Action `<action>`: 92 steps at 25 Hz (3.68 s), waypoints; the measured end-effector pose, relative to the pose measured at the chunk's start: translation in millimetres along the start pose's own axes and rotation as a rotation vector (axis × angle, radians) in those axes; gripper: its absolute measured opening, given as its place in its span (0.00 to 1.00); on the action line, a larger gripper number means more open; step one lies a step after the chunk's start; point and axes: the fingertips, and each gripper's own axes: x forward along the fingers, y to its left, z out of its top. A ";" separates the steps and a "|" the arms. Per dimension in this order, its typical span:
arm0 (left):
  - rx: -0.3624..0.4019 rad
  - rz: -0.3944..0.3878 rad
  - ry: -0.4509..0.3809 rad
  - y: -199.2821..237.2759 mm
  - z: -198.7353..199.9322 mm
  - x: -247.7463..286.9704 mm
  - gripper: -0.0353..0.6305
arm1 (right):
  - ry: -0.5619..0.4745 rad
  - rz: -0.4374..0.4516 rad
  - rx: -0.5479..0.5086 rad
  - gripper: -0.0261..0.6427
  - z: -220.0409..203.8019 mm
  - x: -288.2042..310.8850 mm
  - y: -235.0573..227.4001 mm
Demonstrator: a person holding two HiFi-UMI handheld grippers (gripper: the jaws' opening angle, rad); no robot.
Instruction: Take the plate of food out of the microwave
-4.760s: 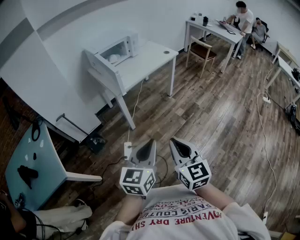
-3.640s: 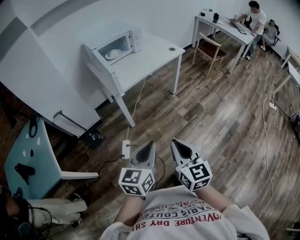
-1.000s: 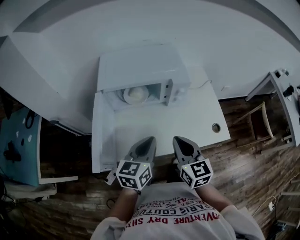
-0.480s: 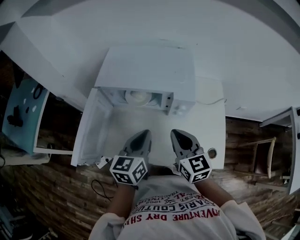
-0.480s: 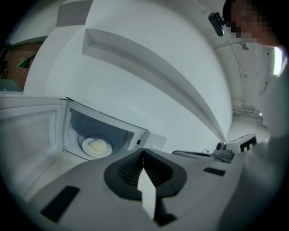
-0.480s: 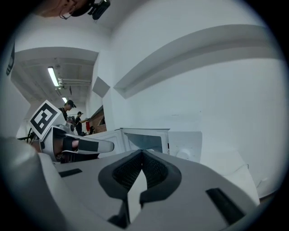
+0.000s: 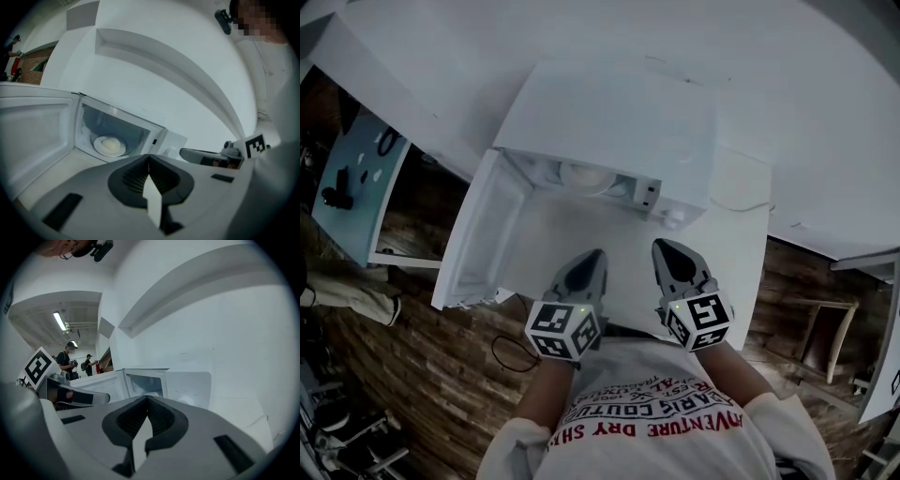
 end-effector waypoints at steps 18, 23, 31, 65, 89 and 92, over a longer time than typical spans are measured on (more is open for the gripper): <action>0.025 0.119 0.075 139.1 -8.0 78.5 0.06 | 0.140 -0.074 -0.006 0.05 -29.8 105.4 0.8; -0.105 0.122 0.088 168.4 -22.2 101.8 0.07 | 0.179 -0.085 -0.012 0.05 -42.2 120.8 4.3; -0.509 0.056 0.092 194.0 -30.8 131.6 0.23 | 0.230 -0.098 -0.015 0.06 -59.8 128.9 0.2; -0.948 -0.065 0.024 180.9 -21.2 139.6 0.08 | 0.257 -0.100 -0.004 0.05 -64.9 126.0 -7.3; -1.075 -0.247 -0.169 143.0 1.0 59.4 0.08 | 0.192 -0.060 -0.007 0.05 -49.9 100.1 11.5; -1.070 -0.269 -0.180 130.2 3.3 42.1 0.08 | 0.178 -0.052 -0.018 0.05 -45.6 94.0 14.5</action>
